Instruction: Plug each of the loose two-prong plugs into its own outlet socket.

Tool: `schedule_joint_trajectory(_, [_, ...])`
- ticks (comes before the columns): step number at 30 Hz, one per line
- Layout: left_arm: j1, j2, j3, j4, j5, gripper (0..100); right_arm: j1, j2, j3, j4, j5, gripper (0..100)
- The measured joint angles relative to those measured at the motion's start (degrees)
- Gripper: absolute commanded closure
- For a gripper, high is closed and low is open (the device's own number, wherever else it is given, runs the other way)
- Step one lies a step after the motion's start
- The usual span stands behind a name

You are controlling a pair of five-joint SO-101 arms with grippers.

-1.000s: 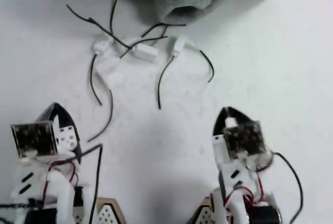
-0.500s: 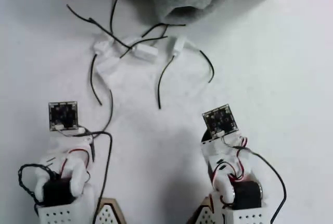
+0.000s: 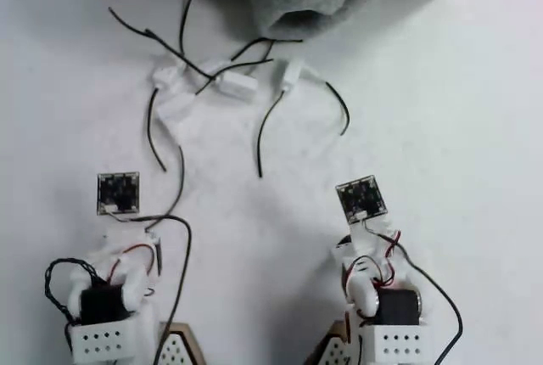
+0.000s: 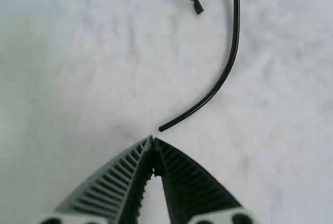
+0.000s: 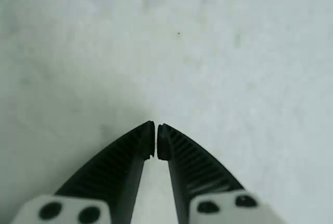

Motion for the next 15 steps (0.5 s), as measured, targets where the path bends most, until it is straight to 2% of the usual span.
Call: schedule_joint_trajectory(15, [0.0,0.0,0.0,0.0,0.0,98,0.53,0.0,0.0,0.79,0.0,98.0])
